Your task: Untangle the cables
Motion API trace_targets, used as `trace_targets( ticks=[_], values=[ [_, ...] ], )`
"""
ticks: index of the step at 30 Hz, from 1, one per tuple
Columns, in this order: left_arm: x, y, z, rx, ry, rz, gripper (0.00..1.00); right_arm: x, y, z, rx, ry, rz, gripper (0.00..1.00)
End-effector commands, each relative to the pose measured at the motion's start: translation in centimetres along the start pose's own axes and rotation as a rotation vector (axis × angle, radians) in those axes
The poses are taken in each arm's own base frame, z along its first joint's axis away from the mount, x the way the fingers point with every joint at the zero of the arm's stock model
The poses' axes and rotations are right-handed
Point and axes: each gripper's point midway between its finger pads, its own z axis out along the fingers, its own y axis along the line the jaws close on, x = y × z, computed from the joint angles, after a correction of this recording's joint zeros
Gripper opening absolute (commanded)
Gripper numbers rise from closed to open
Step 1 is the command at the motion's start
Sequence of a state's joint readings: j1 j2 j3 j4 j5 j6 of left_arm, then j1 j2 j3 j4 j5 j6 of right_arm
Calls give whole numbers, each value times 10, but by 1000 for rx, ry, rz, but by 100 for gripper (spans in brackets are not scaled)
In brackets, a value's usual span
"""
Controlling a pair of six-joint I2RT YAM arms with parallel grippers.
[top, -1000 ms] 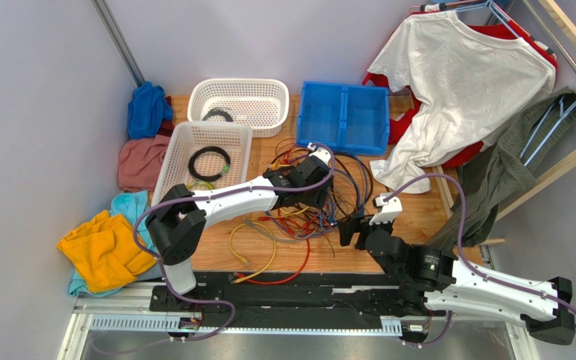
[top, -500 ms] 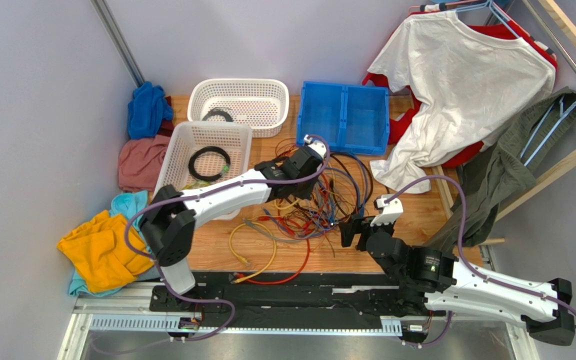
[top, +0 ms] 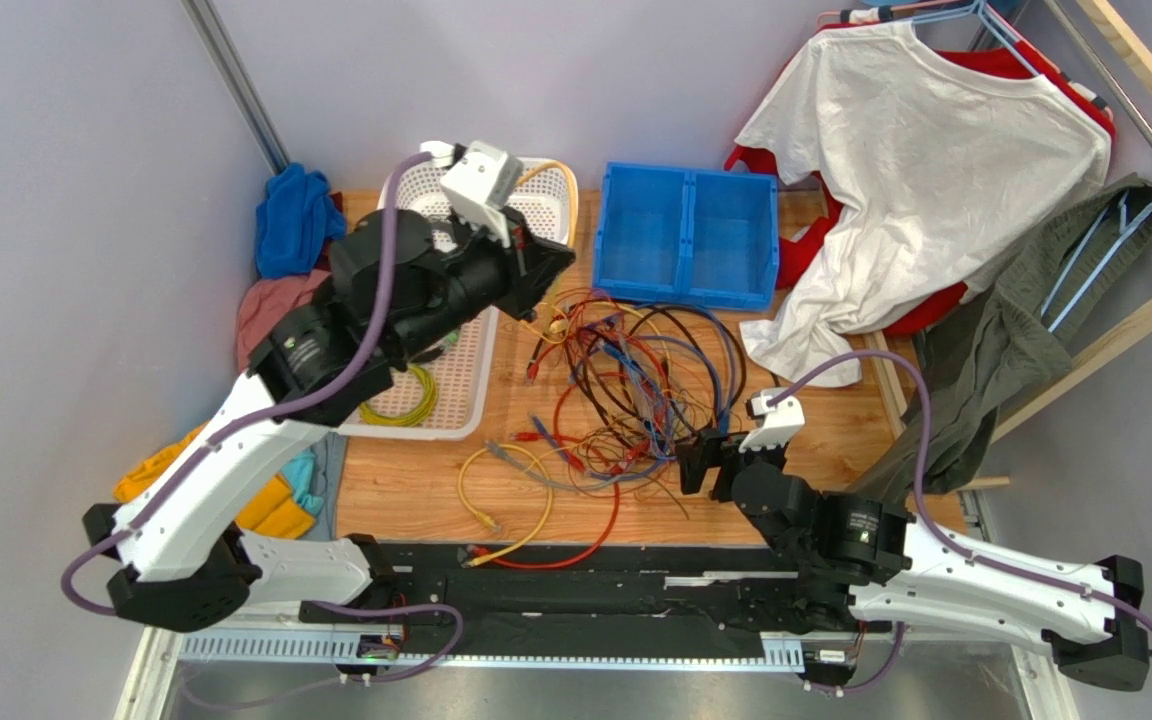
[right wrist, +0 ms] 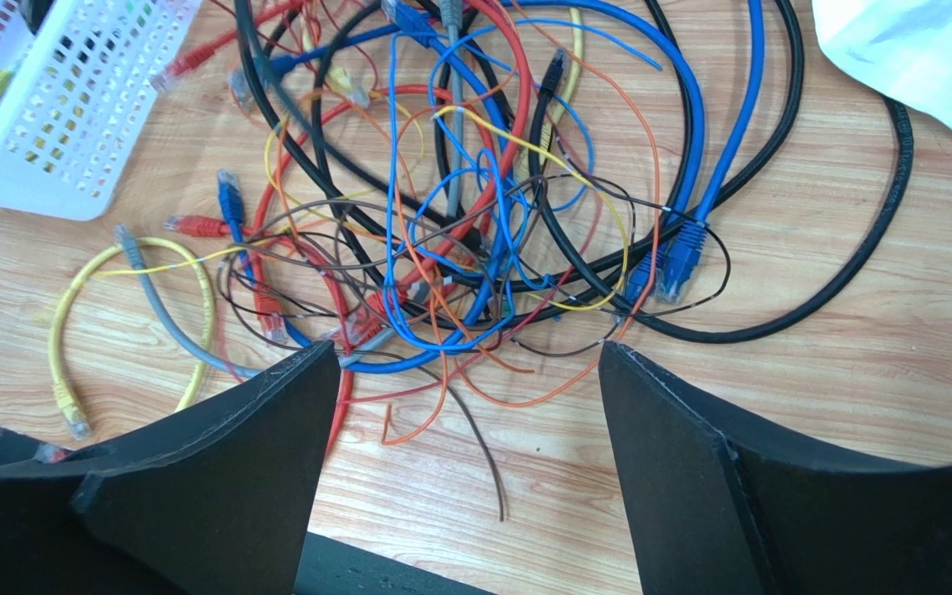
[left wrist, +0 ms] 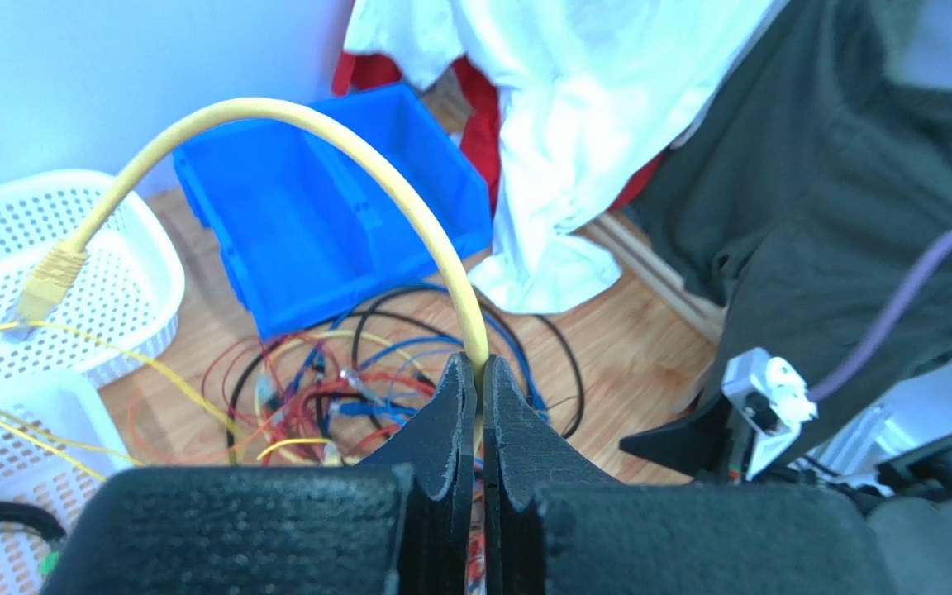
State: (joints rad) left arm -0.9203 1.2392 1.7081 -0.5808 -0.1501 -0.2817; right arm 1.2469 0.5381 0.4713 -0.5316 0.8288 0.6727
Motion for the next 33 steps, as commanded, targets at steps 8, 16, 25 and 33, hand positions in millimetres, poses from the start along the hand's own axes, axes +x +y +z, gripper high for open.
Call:
trace_targets(
  ticks=[8, 16, 25, 33],
  values=[
    [-78, -11, -48, 45, -146, 56, 1, -16, 11, -6, -82, -56, 87, 81],
    [16, -77, 0, 399, 168, -76, 0, -17, 18, -7, -96, -31, 81, 82],
    [116, -82, 2, 524, 276, -97, 2, -65, 13, -31, -190, -205, 165, 86],
    [103, -91, -34, 632, 181, -71, 5, -81, 29, -24, -191, -255, 186, 86]
  ],
)
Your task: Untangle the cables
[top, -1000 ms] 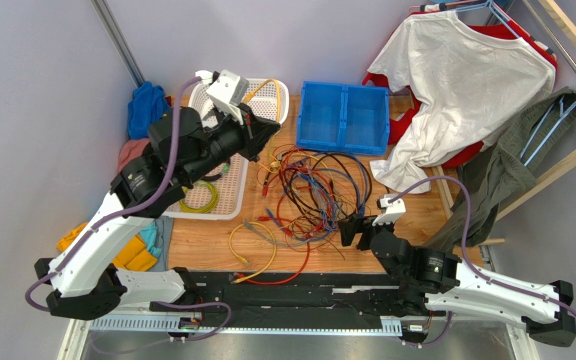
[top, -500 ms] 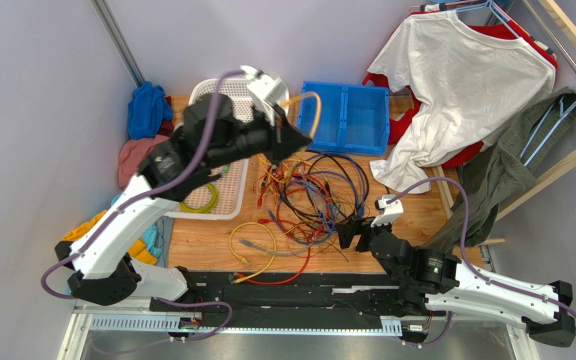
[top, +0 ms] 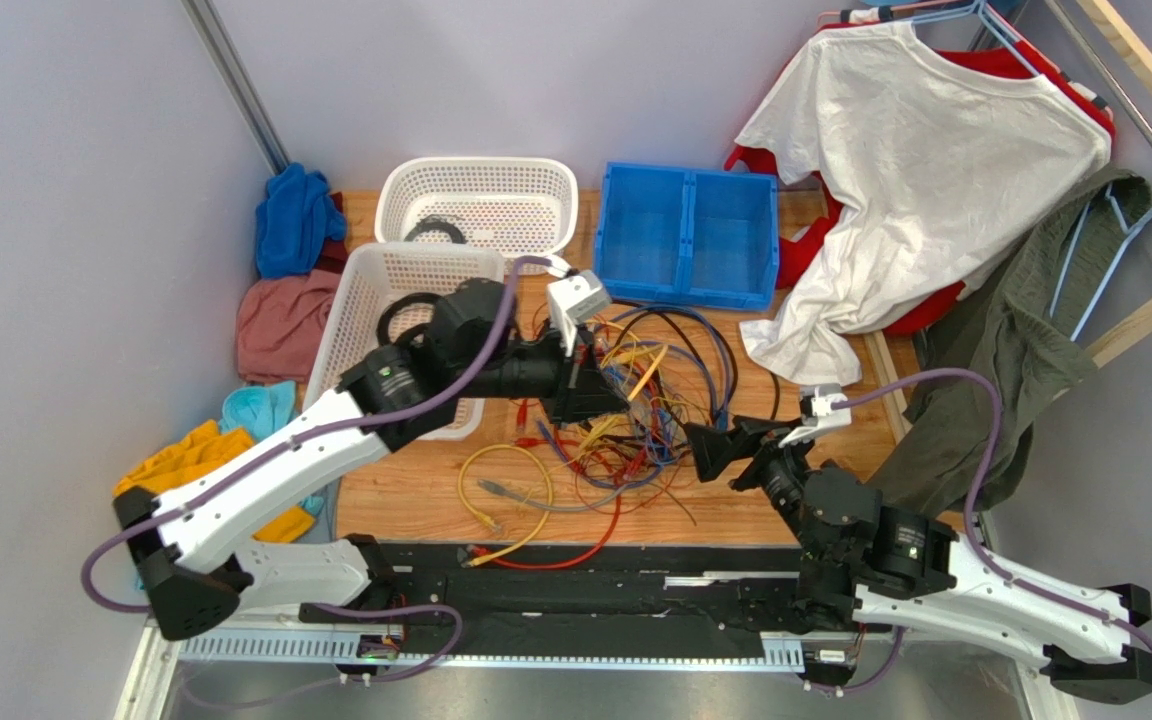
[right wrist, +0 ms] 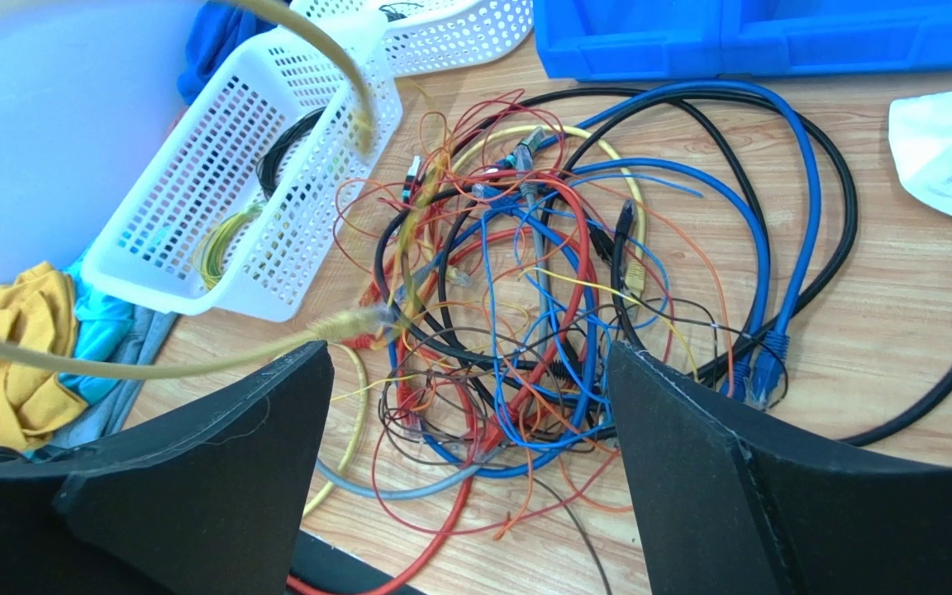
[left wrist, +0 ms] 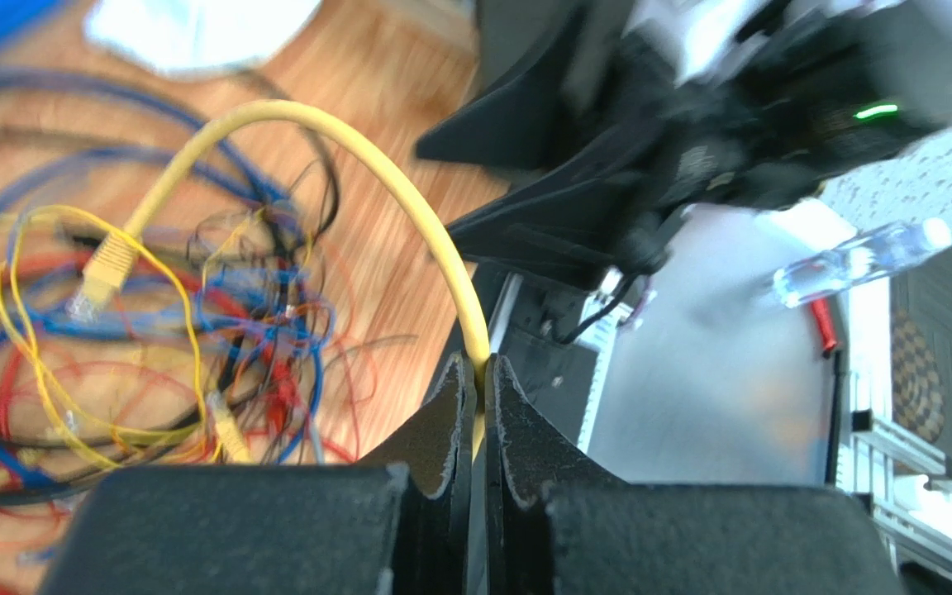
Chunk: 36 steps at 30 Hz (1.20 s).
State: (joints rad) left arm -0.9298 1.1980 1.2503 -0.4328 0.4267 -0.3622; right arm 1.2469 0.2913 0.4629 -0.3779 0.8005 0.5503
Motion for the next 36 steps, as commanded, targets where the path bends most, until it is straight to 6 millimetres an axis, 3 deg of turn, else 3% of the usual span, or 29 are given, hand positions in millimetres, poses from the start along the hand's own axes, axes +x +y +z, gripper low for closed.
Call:
trace_targets(
  ticks=[1, 7, 15, 24, 29, 32, 33, 34, 36],
  values=[
    [-47, -48, -39, 145, -204, 128, 6, -18, 21, 11, -31, -61, 12, 86],
    [-47, -59, -49, 188, -223, 136, 6, -41, 49, 25, -81, -153, 17, 85],
    [-49, -60, -56, 180, -247, 137, 6, -40, 98, 43, -227, -165, 46, 83],
    [-46, -64, -59, 200, -254, 129, 6, -24, 102, 95, -132, -145, 63, 77],
    [-46, -66, -63, 204, -261, 126, 6, -26, 101, 122, -127, -180, 152, 63],
    [-44, -66, -66, 199, -259, 123, 6, -23, 91, 139, -76, -171, 180, 39],
    [-44, -67, -69, 197, -264, 128, 6, -26, 90, 140, -76, -181, 190, 8],
    [-42, -65, -69, 190, -255, 125, 6, -21, 86, 141, -67, -175, 185, 0],
    [-41, -62, -73, 164, -261, 130, 6, -21, 78, 139, -52, -182, 186, 0]
  ],
)
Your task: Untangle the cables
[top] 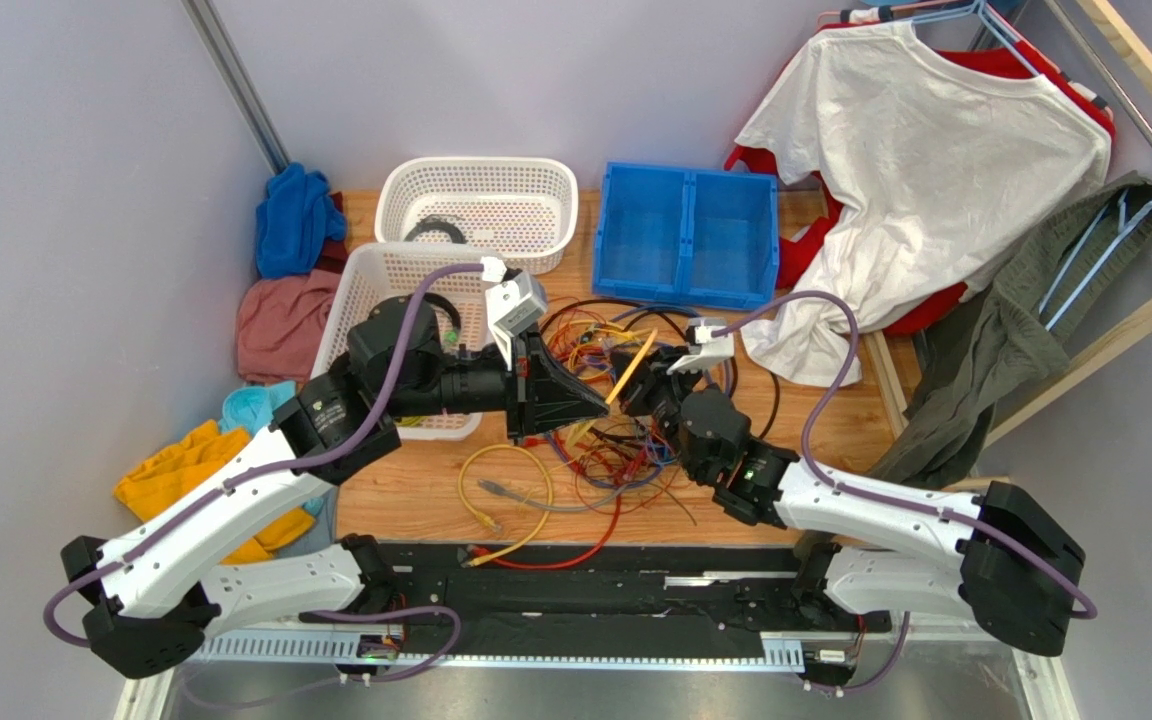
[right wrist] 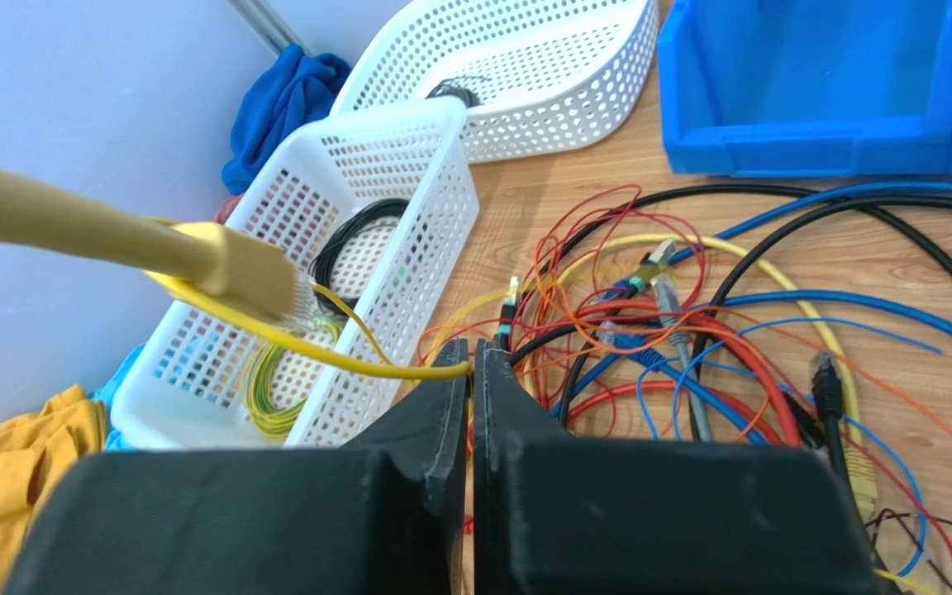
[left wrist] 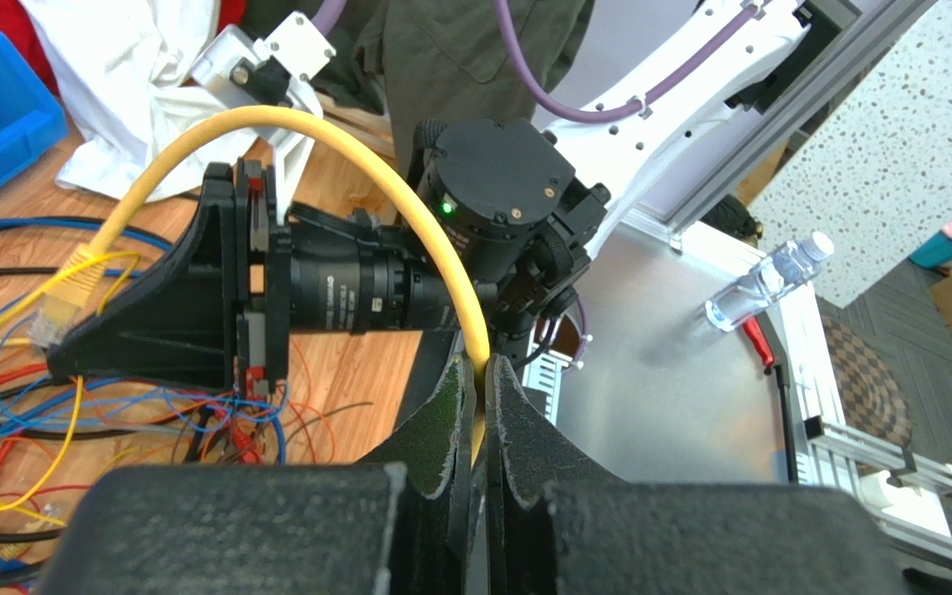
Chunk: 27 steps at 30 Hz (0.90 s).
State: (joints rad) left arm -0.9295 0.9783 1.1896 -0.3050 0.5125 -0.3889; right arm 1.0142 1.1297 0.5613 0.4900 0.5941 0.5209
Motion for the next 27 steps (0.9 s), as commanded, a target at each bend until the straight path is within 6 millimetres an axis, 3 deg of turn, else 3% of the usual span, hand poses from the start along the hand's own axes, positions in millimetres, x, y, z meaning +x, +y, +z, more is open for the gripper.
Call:
trace_targets(
  ticks=[1, 3, 4, 6, 7, 8, 9, 10, 12, 15, 16, 18, 21, 27],
  values=[
    [-8, -6, -11, -8, -41, 32, 6, -27, 3, 0, -11, -93, 110, 0],
    [-9, 2, -15, -61, -54, 37, 4, -31, -16, -7, 57, -101, 112, 0],
    [-12, 14, -16, -132, -71, 36, 2, -38, -25, -14, 83, -117, 123, 0],
    [-11, 29, -22, -225, -72, 34, 0, -33, -51, -24, 172, -107, 121, 0],
    [-17, 45, -27, -326, -97, 32, 0, -45, -59, -32, 189, -138, 154, 0],
    [-19, 54, -31, -377, -103, 29, 0, -34, -75, -38, 229, -111, 139, 0],
    [-14, 64, -33, -436, -82, 17, 0, -34, -82, -43, 244, -115, 150, 0],
    [-23, 72, -39, -487, -102, 15, 0, -40, -87, -49, 247, -134, 197, 0],
    [-27, 91, -49, -606, -109, 3, 0, -26, -103, -58, 291, -98, 177, 0],
    [-55, 101, -64, -707, -175, 12, 0, -11, -122, -68, 358, -62, 180, 0],
    [-76, 97, -74, -736, -229, 30, 0, -5, -127, -72, 373, -47, 192, 0],
    [-92, 95, -80, -760, -262, 46, 0, 12, -139, -78, 407, -5, 176, 0],
    [-139, 74, -96, -745, -366, 88, 0, 29, -149, -85, 433, 41, 180, 0],
    [-175, 50, -96, -678, -401, 124, 0, 46, -154, -91, 439, 117, 146, 0]
  ],
)
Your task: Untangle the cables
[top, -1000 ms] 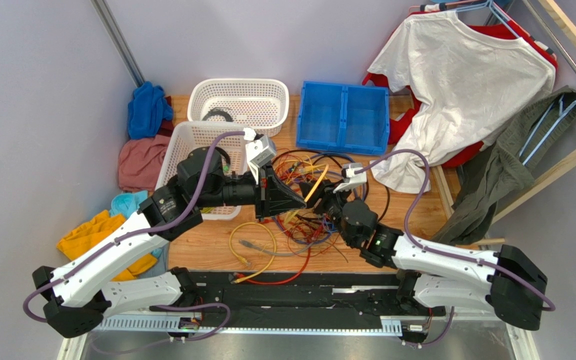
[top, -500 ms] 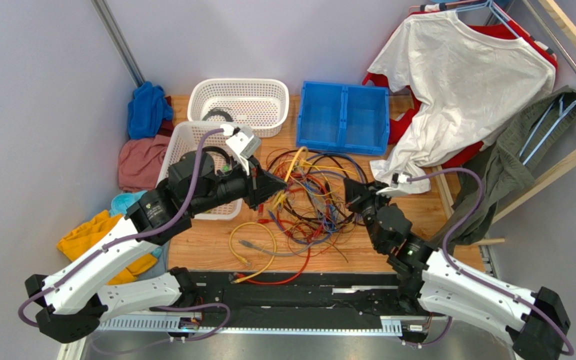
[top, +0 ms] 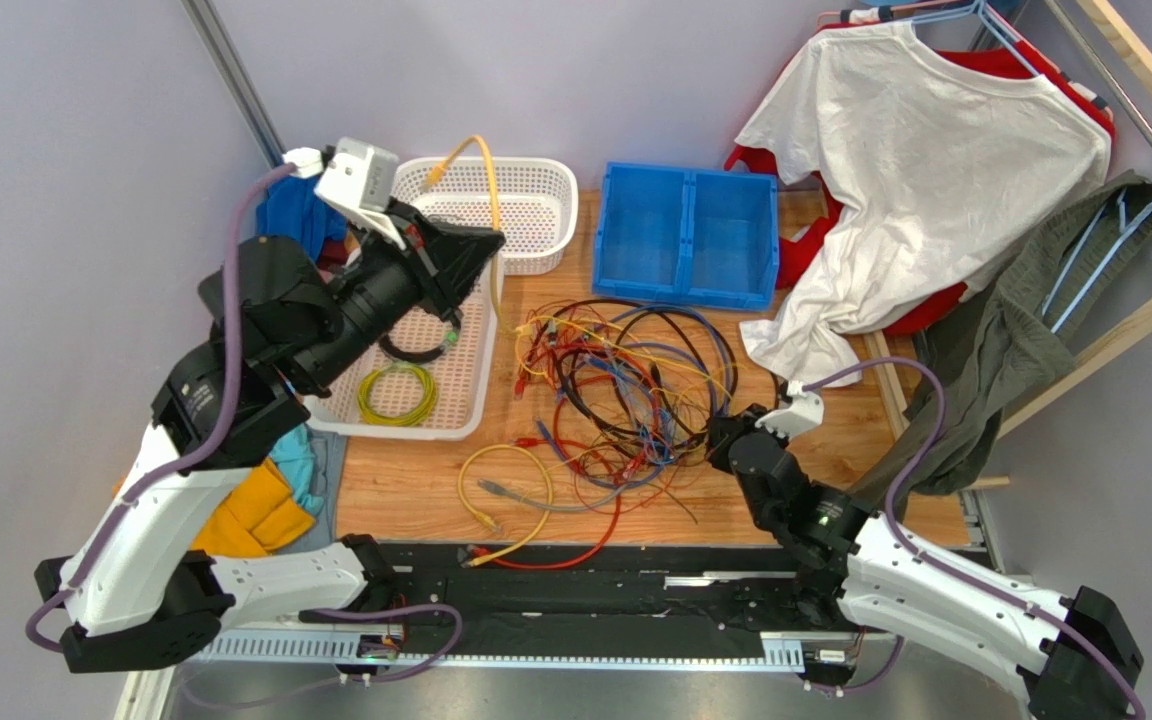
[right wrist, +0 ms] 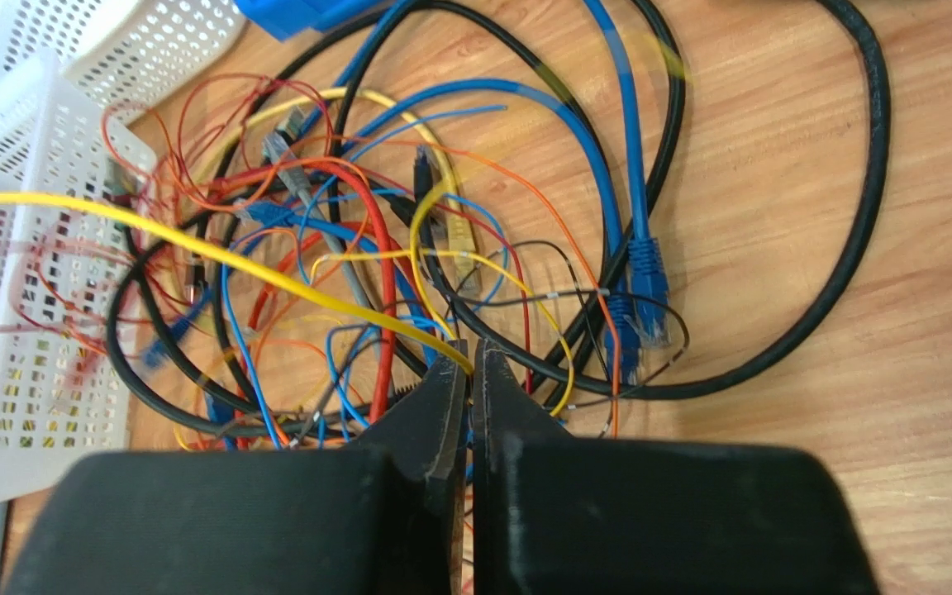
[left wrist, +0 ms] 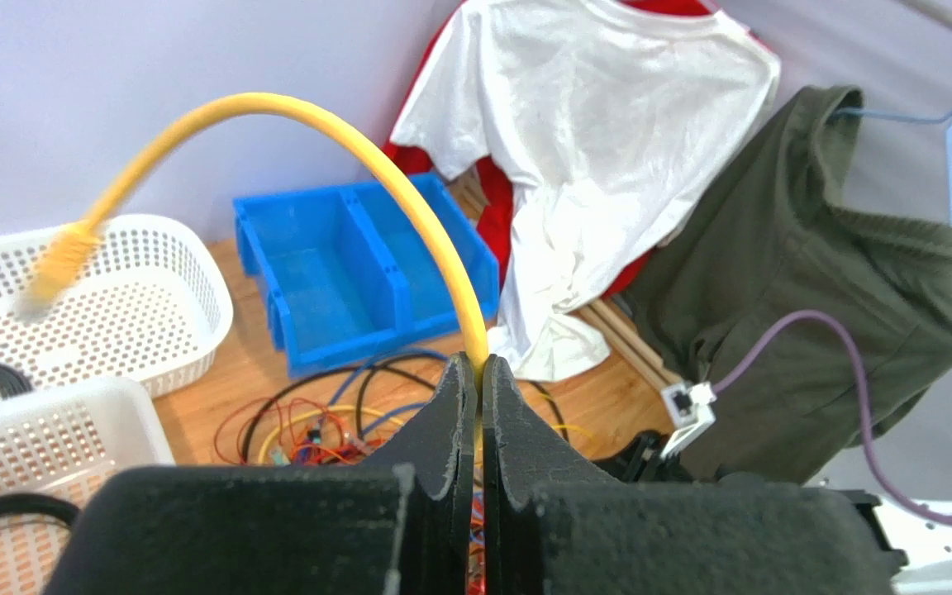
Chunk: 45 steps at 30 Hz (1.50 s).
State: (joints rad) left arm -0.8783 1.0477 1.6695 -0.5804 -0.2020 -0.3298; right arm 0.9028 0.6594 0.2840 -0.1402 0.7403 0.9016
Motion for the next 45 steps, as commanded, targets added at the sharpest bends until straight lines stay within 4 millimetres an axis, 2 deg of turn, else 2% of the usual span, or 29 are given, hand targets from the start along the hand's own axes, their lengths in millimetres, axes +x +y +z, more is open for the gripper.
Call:
trace_targets(
  ticks=[1, 2, 3, 4, 5, 6, 7, 8, 10, 11, 15, 17, 18, 19, 22, 23, 24, 25, 27, 28, 31, 36, 37, 39, 40, 41, 43, 44, 45],
  values=[
    [-34, -9, -2, 23, -58, 34, 0, 6, -5, -3, 11, 28, 12, 0],
    [-34, -10, 1, 24, -48, 40, 0, 8, -7, -3, 11, 34, 6, 0],
    [-52, -14, -6, 39, -84, 34, 0, 9, -8, -3, 12, 39, -3, 0],
    [-58, -20, -8, 66, -92, 39, 0, 11, -10, -4, 12, 43, -10, 0],
    [-59, -23, -5, 79, -86, 40, 0, 11, -8, -3, 3, 44, -8, 7],
    [-69, -28, -9, 101, -110, 36, 0, 13, -3, -5, -30, 60, -38, 25],
    [-68, -34, -9, 132, -101, 31, 0, 12, 3, -7, -58, 69, -46, 44],
    [-67, -38, -8, 150, -96, 26, 0, 6, 15, -10, -97, 66, -47, 72],
    [-55, -46, -4, 198, -58, 19, 0, -5, 39, -23, -219, 55, -84, 92],
    [-50, -48, -2, 209, -43, 16, 0, -20, 59, -32, -295, 26, -67, 100],
    [-18, -50, 11, 229, 42, 7, 0, -63, 112, -70, -535, -49, -72, 100],
    [-10, -51, 14, 240, 58, 4, 0, -71, 125, -76, -572, -52, -88, 100],
    [0, -51, 17, 243, 82, -1, 0, -75, 138, -81, -610, -36, -97, 100],
    [3, -54, 17, 258, 90, -5, 0, -73, 143, -82, -624, -23, -106, 100],
    [13, -62, 20, 307, 120, -20, 0, -75, 177, -95, -768, -9, -93, 100],
    [16, -65, 22, 322, 127, -23, 0, -65, 185, -94, -797, 25, -108, 100],
    [19, -69, 21, 344, 140, -33, 0, -63, 190, -94, -814, 34, -114, 100],
    [20, -71, 22, 355, 145, -40, 0, -69, 202, -97, -845, 26, -107, 100],
    [20, -78, 21, 387, 149, -57, 0, -54, 215, -95, -878, 77, -142, 100],
    [21, -79, 22, 393, 151, -61, 0, -56, 224, -99, -905, 73, -142, 100],
    [19, -81, 21, 402, 147, -73, 0, -39, 229, -90, -868, 98, -203, 100],
    [8, -82, 19, 398, 121, -79, 0, -9, 210, -75, -815, 70, -284, 99],
    [7, -82, 21, 399, 114, -81, 0, -17, 216, -76, -849, 7, -283, 99],
    [5, -85, 23, 408, 107, -102, 0, -11, 208, -65, -830, -44, -296, 98],
    [2, -88, 25, 417, 91, -111, 0, -24, 217, -65, -847, -118, -268, 98],
    [4, -88, 28, 415, 92, -120, 0, -13, 216, -53, -817, -111, -289, 96],
    [3, -89, 29, 415, 89, -140, 0, -16, 230, -44, -796, -132, -269, 94],
    [2, -89, 29, 416, 86, -143, 0, -4, 228, -29, -750, -120, -281, 93],
    [3, -89, 29, 416, 88, -145, 0, -3, 228, -24, -734, -130, -271, 93]
  ],
)
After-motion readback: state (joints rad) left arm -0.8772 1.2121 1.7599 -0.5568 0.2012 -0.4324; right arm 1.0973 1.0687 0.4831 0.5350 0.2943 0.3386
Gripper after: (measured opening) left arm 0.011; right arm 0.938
